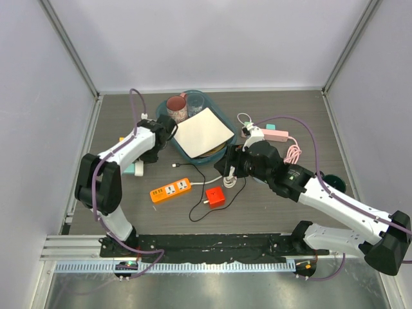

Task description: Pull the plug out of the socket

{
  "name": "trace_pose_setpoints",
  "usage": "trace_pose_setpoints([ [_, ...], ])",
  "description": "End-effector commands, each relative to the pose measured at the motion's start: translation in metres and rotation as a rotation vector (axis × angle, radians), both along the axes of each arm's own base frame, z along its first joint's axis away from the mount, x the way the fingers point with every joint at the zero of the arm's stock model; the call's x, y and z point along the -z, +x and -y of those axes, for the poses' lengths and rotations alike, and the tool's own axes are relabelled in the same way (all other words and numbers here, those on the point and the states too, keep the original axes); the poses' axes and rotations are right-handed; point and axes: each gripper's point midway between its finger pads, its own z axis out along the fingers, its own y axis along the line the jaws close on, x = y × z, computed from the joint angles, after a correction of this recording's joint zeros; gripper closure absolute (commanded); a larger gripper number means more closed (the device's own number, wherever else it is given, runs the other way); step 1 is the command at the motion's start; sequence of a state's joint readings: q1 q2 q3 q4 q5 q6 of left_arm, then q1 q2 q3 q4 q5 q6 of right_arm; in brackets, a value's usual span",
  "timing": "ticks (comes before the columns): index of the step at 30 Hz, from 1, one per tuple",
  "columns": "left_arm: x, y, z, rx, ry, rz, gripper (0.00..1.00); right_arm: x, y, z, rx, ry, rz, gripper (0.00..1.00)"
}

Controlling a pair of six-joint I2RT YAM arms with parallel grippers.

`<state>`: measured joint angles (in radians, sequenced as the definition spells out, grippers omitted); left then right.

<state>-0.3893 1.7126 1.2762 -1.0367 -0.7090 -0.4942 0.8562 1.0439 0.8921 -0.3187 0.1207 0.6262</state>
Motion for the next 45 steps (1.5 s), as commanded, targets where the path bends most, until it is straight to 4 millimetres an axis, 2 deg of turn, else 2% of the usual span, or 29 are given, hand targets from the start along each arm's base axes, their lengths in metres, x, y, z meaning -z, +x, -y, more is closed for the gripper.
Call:
trace_pose_setpoints([
  [1, -0.010, 0.009, 0.019, 0.016, -0.111, 0.056, 0.55, -0.021, 0.004, -0.001, 0.007, 0.030, 0.054, 0.23],
  [3, -0.004, 0.008, 0.017, 0.014, -0.093, 0.039, 0.62, -0.020, 0.004, -0.002, 0.007, 0.030, 0.052, 0.23],
  [6, 0.006, 0.002, 0.005, 0.007, -0.002, -0.016, 0.79, -0.022, 0.004, -0.001, 0.008, 0.034, 0.054, 0.23],
  [7, 0.004, 0.003, 0.001, 0.009, 0.035, -0.022, 0.90, -0.023, 0.003, -0.001, 0.007, 0.036, 0.054, 0.23],
  [8, -0.005, 0.001, -0.010, 0.012, 0.120, -0.023, 0.94, -0.023, 0.003, -0.001, 0.007, 0.037, 0.055, 0.23],
  [12, -0.030, -0.001, -0.033, 0.015, 0.301, -0.013, 1.00, -0.023, 0.002, 0.000, 0.006, 0.041, 0.054, 0.24],
  [15, -0.040, -0.001, -0.038, 0.033, 0.340, -0.018, 1.00, -0.023, 0.001, 0.002, 0.009, 0.044, 0.055, 0.23],
  [21, -0.023, -0.005, -0.036, 0.066, 0.419, -0.108, 0.95, -0.022, -0.002, 0.004, 0.007, 0.040, 0.052, 0.24],
  [24, -0.013, -0.005, -0.028, 0.090, 0.430, -0.140, 0.89, -0.022, -0.002, 0.007, 0.014, 0.038, 0.055, 0.24],
  [27, -0.008, -0.003, -0.018, 0.116, 0.445, -0.153, 0.80, -0.023, -0.002, 0.008, 0.021, 0.038, 0.060, 0.24],
  [31, -0.001, -0.003, -0.003, 0.162, 0.447, -0.175, 0.58, -0.023, -0.001, 0.007, 0.020, 0.035, 0.058, 0.24],
  [34, 0.005, -0.005, 0.005, 0.183, 0.446, -0.189, 0.52, -0.023, 0.000, 0.009, 0.026, 0.031, 0.062, 0.24],
  [39, 0.012, -0.011, 0.021, 0.202, 0.363, -0.203, 0.45, -0.022, 0.001, 0.008, 0.023, 0.021, 0.065, 0.24],
  [40, 0.011, -0.011, 0.025, 0.206, 0.347, -0.189, 0.38, -0.022, 0.001, 0.008, 0.023, 0.020, 0.065, 0.24],
  [41, 0.009, -0.010, 0.028, 0.204, 0.324, -0.169, 0.36, -0.021, 0.001, 0.008, 0.023, 0.018, 0.063, 0.24],
  [45, 0.009, -0.015, 0.043, 0.208, 0.182, -0.155, 0.34, -0.023, 0.002, 0.007, 0.017, 0.015, 0.070, 0.24],
])
